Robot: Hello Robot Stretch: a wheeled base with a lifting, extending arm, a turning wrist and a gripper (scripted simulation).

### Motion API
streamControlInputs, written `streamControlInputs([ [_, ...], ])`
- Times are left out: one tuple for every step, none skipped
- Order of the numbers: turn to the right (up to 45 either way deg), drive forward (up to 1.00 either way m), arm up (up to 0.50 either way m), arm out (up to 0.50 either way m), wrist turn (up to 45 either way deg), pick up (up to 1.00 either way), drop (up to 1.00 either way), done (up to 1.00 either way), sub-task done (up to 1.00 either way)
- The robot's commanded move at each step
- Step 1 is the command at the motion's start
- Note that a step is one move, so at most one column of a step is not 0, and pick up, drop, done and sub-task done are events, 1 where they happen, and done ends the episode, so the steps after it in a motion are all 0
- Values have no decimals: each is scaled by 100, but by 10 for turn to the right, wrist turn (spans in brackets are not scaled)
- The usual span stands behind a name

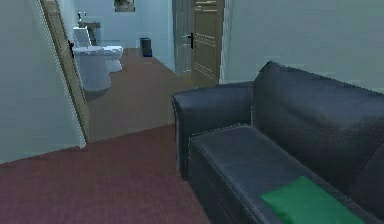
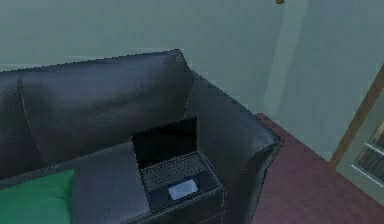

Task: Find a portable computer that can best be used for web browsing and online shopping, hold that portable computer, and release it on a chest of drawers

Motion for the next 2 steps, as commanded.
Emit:
streamControlInputs([
  [0, 0, 12, 0, 0, 0, 0, 0, 0],
  [0, 0, 0, 28, 0, 0, 0, 0, 0],
])
